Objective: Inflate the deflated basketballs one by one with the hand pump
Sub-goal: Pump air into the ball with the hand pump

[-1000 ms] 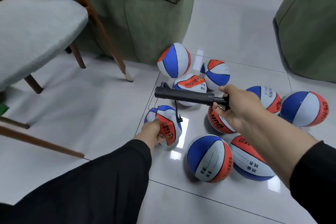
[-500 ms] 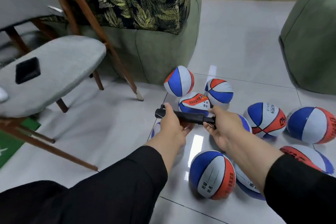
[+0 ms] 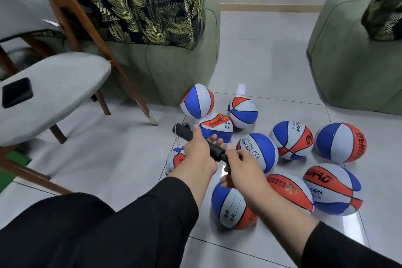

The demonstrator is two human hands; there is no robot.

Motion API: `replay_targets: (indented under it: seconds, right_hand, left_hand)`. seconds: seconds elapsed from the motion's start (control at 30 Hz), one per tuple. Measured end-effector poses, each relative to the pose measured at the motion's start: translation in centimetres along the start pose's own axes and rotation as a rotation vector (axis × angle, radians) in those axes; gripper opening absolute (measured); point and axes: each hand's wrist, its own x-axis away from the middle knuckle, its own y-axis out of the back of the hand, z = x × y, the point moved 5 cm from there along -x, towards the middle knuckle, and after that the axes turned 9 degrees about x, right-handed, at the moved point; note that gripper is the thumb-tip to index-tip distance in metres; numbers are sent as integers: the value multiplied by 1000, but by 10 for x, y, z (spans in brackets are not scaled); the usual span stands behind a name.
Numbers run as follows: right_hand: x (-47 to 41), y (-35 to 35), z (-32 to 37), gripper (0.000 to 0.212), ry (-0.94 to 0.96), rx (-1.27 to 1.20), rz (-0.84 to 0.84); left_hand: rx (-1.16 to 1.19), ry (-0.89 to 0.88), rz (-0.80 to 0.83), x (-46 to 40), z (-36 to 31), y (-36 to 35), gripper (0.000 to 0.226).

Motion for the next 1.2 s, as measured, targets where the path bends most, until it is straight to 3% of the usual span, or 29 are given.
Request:
replay_targets:
  seconds: [0.2,0.4,0.57,0.73,0.87,1.2]
  right_hand:
    - [14,-3,-7,34,43,4,-44]
    - [30,-5,1,34,81,6,-66]
    - [36,-17,-7,35,84,-47,-156]
    - [22,-11,-2,38,118,162,-144]
    - [23,-19,-10,19,154,330,-15]
    - [39,11,-9,27,218,175,-206]
  left_hand:
    - [31,41,87,3,3,9,41]
    - [65,3,-20,3,-28,22,28]
    - [15,6,-27,20,-10,28,19]
    - [109,-18,-64,31,5,40,17]
    - [37,-64,-78,27,-9,42,20]
    - [96,-54,-118,17,-39,44,22]
